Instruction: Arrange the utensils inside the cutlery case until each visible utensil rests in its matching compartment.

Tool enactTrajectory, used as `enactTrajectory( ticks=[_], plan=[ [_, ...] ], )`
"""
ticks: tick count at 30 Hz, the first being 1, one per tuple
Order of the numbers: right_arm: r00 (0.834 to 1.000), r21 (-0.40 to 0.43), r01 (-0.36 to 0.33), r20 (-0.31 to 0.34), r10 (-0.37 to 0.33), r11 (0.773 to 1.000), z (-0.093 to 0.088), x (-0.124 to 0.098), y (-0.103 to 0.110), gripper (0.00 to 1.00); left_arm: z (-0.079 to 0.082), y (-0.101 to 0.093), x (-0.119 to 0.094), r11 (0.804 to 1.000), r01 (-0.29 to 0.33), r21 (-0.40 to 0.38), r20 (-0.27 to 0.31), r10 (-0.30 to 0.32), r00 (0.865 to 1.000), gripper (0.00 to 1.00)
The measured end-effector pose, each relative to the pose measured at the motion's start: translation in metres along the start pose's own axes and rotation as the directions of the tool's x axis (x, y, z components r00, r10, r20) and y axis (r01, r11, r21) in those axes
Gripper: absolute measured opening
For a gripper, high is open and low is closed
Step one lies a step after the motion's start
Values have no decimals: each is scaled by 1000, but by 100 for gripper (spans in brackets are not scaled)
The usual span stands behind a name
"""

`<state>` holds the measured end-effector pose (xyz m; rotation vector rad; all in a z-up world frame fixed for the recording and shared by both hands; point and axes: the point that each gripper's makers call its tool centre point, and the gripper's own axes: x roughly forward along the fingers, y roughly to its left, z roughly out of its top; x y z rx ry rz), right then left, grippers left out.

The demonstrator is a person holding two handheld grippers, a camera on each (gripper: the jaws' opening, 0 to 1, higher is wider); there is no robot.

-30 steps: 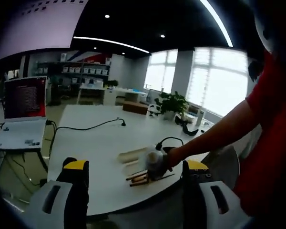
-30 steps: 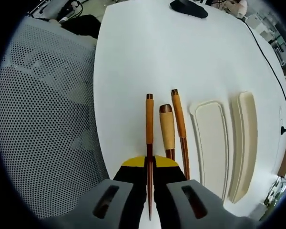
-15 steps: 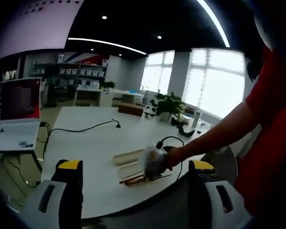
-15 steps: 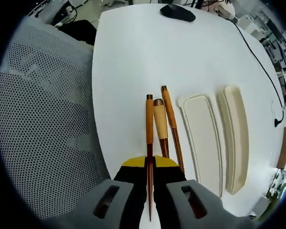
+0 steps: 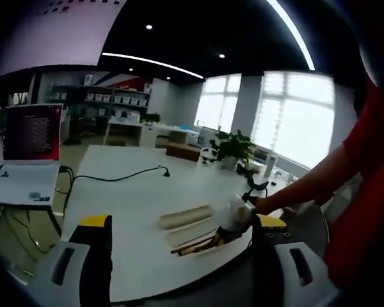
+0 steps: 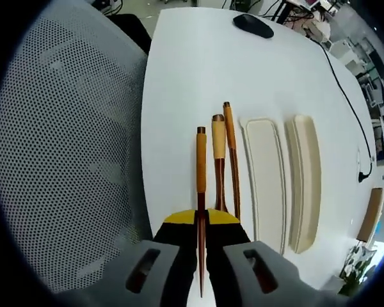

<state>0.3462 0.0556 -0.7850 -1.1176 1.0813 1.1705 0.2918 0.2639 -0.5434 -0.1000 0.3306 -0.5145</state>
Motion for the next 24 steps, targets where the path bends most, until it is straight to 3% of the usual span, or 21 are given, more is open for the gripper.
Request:
enactTrajectory(
  ticks=[4, 10, 17, 24],
  plan=[
    [1000, 14, -7, 15, 6, 1000, -1, -7, -2, 0, -6, -4, 3, 1000, 15, -20, -8, -15, 1000, 93],
    [1000, -47, 9, 27, -8, 999, 0, -24, -10, 0, -8, -15, 9, 999, 42, 5, -37, -41, 998, 92],
    [1000, -68, 11, 22, -9, 998, -2, -33, -18, 0, -3, -12, 8, 999, 38, 18, -30, -37, 999, 91],
    [1000, -85, -2, -2, 1, 996, -3, -36, -20, 0, -8, -10, 5, 1000, 28, 14, -43, -28, 999, 90]
  ],
)
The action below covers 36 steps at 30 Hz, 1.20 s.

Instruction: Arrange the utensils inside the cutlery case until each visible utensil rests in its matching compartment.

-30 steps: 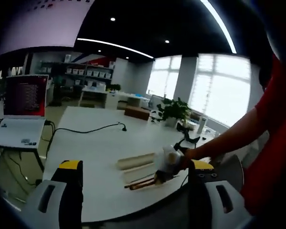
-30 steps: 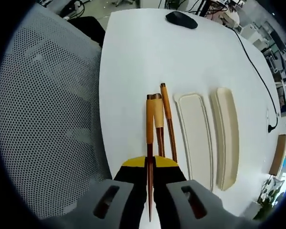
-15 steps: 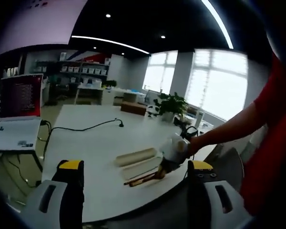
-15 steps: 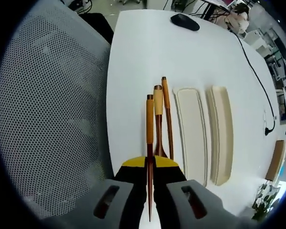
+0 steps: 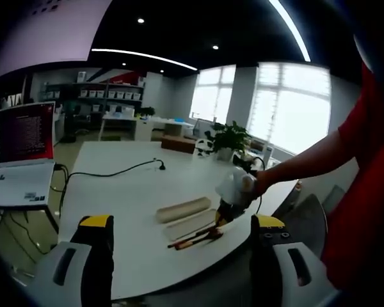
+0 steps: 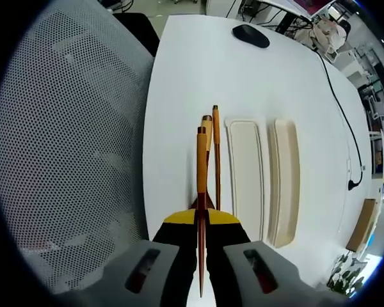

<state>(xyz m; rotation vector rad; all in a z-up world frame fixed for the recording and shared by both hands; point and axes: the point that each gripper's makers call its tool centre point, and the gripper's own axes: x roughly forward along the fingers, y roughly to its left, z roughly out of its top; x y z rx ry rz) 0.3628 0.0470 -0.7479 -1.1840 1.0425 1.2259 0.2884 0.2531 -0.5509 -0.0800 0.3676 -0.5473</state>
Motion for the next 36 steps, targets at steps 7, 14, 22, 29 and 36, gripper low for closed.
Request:
enactTrajectory(
  ticks=[7, 14, 22, 29, 36],
  plan=[
    [1000, -35, -6, -18, 5, 999, -3, -14, -8, 0, -2, 2, 0, 1000, -1, -10, -2, 1, 1000, 90],
    [1000, -29, 3, -15, -4, 1000, -3, -21, -14, 0, -2, 3, 2, 1000, -7, -2, -8, 7, 1000, 90],
    [999, -18, -19, -28, 18, 1000, -6, -25, -21, 0, -15, 6, -3, 998, -30, 60, -48, 32, 998, 90],
    [999, -22, -25, -27, 25, 999, -7, -33, -33, 0, -25, 7, -9, 999, -36, 31, -59, 38, 998, 90],
    [1000, -26, -30, 3, 30, 999, 0, -46, -49, 0, -26, 6, -10, 999, -43, 25, -62, 45, 997, 90]
  ],
)
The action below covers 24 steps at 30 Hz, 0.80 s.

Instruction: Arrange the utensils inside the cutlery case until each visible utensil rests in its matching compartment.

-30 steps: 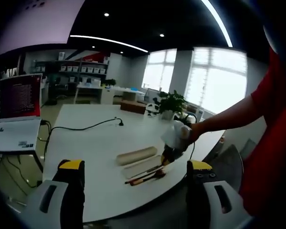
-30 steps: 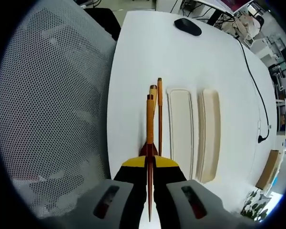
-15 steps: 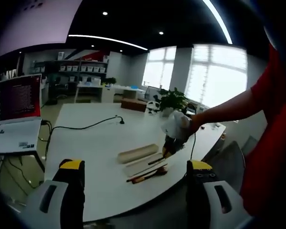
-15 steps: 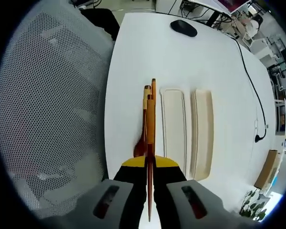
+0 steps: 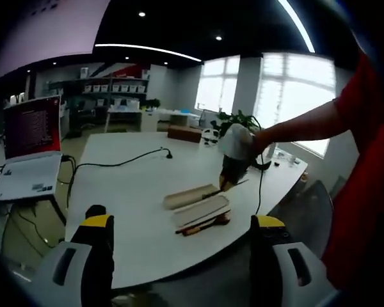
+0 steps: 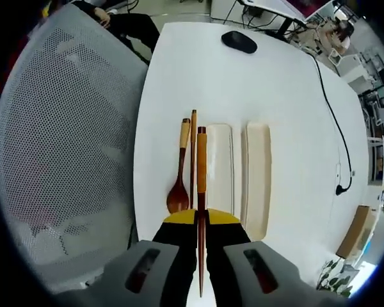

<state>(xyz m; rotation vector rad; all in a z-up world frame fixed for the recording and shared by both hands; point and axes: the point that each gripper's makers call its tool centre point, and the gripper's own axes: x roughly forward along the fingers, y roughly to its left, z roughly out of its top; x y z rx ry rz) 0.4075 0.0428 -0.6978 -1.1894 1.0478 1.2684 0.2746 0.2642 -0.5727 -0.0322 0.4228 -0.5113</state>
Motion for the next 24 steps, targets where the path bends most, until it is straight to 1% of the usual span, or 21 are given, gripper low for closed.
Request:
enactTrajectory(
  ticks=[3, 6, 9, 13, 16, 22, 24],
  plan=[
    [1000, 4, 2, 14, -2, 1000, 2, -4, -7, 0, 0, 1, -1, 1000, -5, 5, -1, 5, 1000, 90],
    [1000, 8, 3, 31, -4, 1000, 4, -9, -12, 1, 0, 4, -4, 1000, -17, -11, 8, 17, 1000, 90],
    [1000, 8, 3, 29, -4, 1000, 5, -12, -15, 0, 3, 7, -6, 999, -18, -44, 30, 19, 999, 90],
    [1000, 0, 5, 18, -5, 1000, 4, -16, -22, 0, 1, 10, -4, 999, -22, -42, 26, 23, 999, 89],
    [1000, -8, 11, 9, -11, 1000, 3, -20, -25, 1, 1, 10, -2, 999, -18, -40, 24, 19, 1000, 89],
    [1000, -6, 19, 12, -19, 1000, 2, -24, -34, 1, 0, 8, 1, 999, -6, -37, 21, 7, 1000, 89],
    [1000, -15, 26, 16, -25, 1000, 3, -23, -40, 1, 3, 4, 1, 999, 12, -42, 37, -10, 999, 91]
  ],
)
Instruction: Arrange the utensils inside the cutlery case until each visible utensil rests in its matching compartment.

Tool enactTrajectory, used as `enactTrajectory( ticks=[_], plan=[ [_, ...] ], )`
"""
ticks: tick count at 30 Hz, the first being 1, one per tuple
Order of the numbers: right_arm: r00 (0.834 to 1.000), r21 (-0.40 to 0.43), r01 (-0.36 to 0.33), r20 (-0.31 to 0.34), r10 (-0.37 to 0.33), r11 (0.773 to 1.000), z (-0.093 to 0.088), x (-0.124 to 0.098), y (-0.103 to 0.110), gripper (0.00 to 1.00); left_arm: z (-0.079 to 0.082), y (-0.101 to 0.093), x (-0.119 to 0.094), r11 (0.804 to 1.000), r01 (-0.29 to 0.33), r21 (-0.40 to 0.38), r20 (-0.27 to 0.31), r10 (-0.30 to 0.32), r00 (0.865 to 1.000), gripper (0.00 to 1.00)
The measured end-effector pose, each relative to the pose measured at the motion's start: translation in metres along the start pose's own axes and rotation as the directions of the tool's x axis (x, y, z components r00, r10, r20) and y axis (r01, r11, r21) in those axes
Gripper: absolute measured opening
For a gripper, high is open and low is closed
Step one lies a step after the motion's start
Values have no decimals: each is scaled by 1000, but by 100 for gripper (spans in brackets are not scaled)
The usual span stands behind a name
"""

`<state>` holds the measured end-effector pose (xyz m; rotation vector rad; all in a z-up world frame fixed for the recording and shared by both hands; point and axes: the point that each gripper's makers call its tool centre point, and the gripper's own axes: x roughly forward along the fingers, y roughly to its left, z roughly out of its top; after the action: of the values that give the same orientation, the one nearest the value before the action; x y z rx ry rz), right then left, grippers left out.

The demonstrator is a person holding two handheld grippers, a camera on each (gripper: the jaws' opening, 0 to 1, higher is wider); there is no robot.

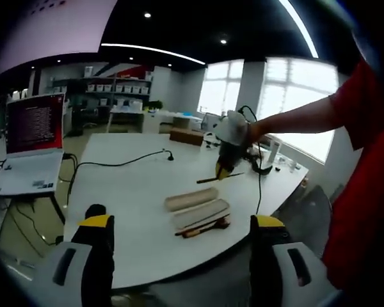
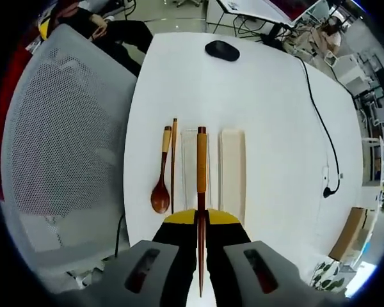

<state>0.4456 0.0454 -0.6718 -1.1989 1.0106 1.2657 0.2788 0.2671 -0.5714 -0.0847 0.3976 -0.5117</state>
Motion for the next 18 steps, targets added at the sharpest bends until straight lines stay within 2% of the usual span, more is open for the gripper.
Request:
enactTrajectory(
  ticks=[3, 5, 7, 13, 15, 18],
  plan=[
    [1000, 1, -5, 15, 5, 1000, 5, -2, -9, 1, 16, -14, -2, 997, 69, -39, 90, -65, 994, 98],
    [999, -23, -1, 41, 2, 1000, 11, -5, -16, 1, 17, -15, -5, 998, 54, -34, 85, -51, 995, 99],
    [999, -47, -3, 54, 6, 999, 15, -8, -21, 0, 21, -17, -4, 999, 40, -25, 104, -37, 994, 100],
    [996, -16, -15, 88, 17, 1000, 25, -7, -36, 1, 25, -20, -10, 999, 32, -25, 142, -28, 989, 100],
    [996, -22, -7, 89, 9, 1000, 27, -7, -39, 1, 25, -20, -12, 999, 32, -38, 143, -26, 989, 100],
    [996, -18, -7, 92, 8, 1000, 28, -9, -43, 1, 18, -16, -12, 999, 13, -45, 113, -8, 994, 100]
  ],
)
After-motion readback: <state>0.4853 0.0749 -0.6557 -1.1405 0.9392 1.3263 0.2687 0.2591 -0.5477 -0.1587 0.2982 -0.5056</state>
